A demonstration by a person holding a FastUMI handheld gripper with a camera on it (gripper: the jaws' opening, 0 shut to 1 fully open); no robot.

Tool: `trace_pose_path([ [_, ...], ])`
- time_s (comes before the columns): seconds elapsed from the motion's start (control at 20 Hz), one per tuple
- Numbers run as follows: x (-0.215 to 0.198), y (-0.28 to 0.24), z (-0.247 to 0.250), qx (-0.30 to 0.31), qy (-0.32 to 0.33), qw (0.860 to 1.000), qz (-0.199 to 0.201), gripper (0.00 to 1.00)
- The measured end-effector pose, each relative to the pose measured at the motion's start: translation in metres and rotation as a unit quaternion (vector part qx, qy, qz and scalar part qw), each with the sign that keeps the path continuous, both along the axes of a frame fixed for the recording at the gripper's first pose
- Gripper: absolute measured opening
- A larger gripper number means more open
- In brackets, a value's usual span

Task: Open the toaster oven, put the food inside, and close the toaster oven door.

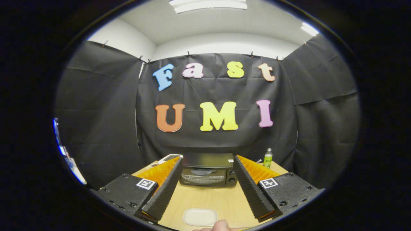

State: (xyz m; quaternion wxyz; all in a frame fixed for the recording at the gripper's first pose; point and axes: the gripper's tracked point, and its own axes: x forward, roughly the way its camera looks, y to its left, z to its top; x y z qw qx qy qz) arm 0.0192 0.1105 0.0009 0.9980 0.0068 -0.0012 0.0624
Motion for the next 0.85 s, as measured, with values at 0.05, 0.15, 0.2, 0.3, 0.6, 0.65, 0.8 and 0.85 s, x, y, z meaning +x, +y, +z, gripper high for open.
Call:
trace_pose_path([
  [0.05,0.0014,0.0009,-0.0032,-0.002,0.003,1.000,-0.001,1.00],
  [0.15,0.0026,0.0046,-0.0056,0.003,0.010,1.000,0.001,1.00],
  [0.2,0.0035,0.0057,-0.0055,0.005,0.011,1.000,0.001,1.00],
  [0.3,0.0043,0.0030,-0.0030,0.006,0.009,1.000,-0.004,1.00],
  [0.6,0.0035,0.0054,-0.0011,0.002,0.006,1.000,-0.007,1.00],
  [0.65,0.0035,0.0056,-0.0023,0.001,0.007,1.000,-0.006,1.00],
  [0.8,0.0034,0.0070,-0.0061,0.005,0.014,1.000,-0.001,1.00],
  [0.85,0.0039,0.0067,-0.0063,0.008,0.015,1.000,0.000,1.00],
])
